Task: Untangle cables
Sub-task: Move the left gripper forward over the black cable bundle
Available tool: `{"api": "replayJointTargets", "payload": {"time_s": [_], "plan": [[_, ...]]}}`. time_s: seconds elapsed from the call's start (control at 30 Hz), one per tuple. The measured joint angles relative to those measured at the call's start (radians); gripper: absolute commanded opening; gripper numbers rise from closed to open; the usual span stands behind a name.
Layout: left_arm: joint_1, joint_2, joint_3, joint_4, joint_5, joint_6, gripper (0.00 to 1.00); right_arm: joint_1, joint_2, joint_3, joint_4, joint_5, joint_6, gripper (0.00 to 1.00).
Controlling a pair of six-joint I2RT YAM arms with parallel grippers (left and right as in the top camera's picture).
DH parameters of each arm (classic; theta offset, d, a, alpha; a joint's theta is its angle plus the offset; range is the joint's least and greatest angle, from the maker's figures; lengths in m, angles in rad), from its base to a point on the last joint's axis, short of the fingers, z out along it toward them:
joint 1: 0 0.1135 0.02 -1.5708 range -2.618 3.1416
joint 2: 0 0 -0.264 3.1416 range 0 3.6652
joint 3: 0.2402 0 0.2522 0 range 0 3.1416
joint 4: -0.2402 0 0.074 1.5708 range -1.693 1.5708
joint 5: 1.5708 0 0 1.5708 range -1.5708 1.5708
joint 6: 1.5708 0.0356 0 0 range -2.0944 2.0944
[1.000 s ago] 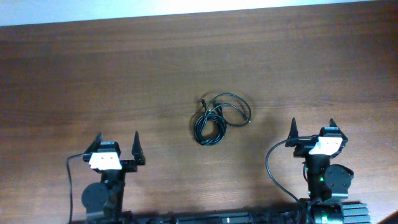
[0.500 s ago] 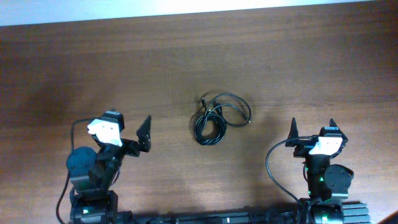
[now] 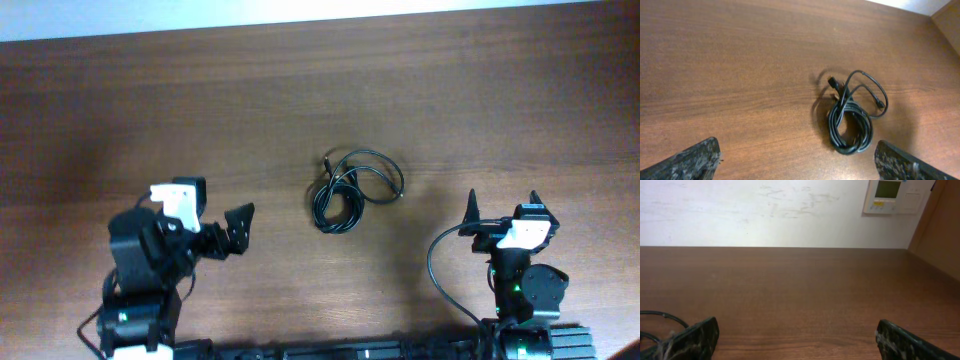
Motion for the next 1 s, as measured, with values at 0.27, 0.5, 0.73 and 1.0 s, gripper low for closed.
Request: {"api": "replayJointTargets", "payload": {"time_s": [0.27,0.5,0.73,1.0], "plan": [[-0.165,0.353,0.167,-0.049,-0.022,0.000,0.99,0.000,0.000,0.000,0.000,0.000,-0.001,0.99],[-0.305,0.410,0.167,0.001,-0.151,0.000,0.99,0.000,0.000,0.000,0.000,0.000,0.000,0.99],[-0.373,0.432,0.174,0.104,-0.176,-0.058,0.84,0.000,0.000,0.000,0.000,0.000,-0.001,0.99],[-0.536,0.846,0.176,0.296,-0.246,-0.100,0.60,0.000,0.000,0.000,0.000,0.000,0.000,0.99]]}}
